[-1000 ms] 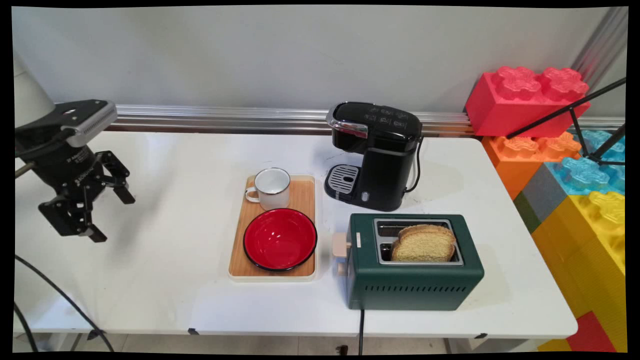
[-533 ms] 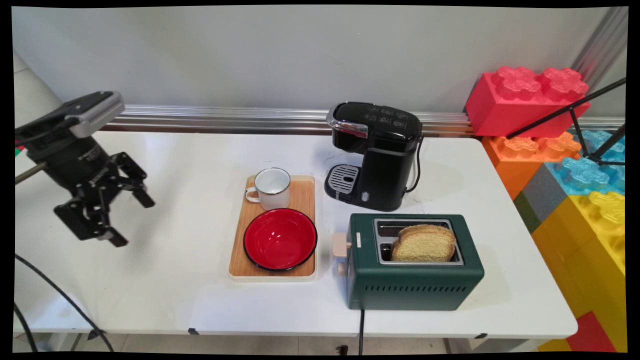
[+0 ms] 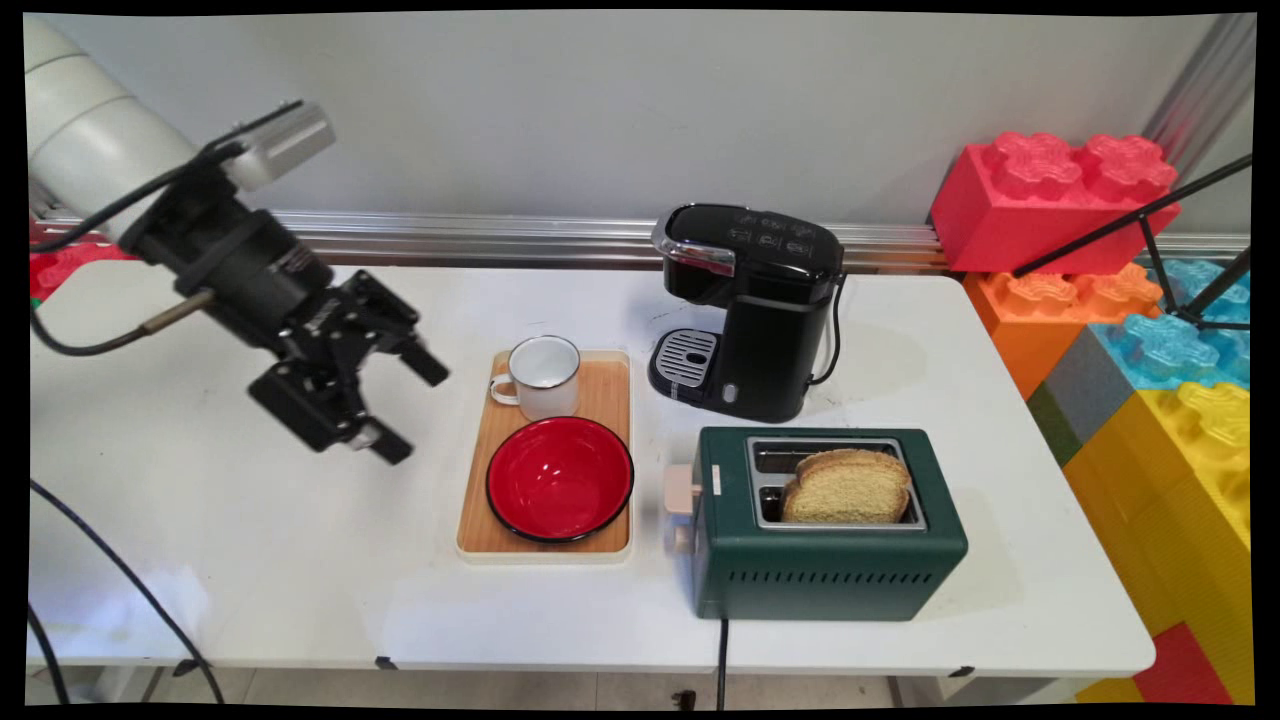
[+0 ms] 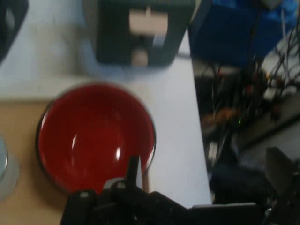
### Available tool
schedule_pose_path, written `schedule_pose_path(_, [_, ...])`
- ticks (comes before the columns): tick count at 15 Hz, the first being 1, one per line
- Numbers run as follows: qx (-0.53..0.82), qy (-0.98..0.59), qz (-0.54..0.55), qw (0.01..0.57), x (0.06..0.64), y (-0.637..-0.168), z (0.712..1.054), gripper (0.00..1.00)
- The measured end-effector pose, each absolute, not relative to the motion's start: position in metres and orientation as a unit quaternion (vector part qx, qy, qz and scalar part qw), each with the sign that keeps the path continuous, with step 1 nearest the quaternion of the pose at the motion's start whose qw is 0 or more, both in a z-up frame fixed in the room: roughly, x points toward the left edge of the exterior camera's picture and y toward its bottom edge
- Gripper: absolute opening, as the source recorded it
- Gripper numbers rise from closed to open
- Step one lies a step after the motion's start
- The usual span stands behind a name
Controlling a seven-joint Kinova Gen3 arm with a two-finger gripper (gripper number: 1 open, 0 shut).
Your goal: Press the toaster switch
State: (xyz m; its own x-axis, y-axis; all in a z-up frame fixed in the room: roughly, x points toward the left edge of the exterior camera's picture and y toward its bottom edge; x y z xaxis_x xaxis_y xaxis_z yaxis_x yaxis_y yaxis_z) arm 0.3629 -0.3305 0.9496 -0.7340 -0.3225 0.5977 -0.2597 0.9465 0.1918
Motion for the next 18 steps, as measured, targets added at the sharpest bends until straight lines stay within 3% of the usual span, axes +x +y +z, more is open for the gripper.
schedule_pose_path(10, [0.118,-0.912,-0.029,0.393,0.332,-0.336,0.956,1.00])
schedule_pose_path(11, [0.114,-0.912,-0.028,0.394,0.330,-0.336,0.956,0.00])
schedule_pose_path(18, [0.099,-0.911,-0.025,0.399,0.319,-0.336,0.951,0.00])
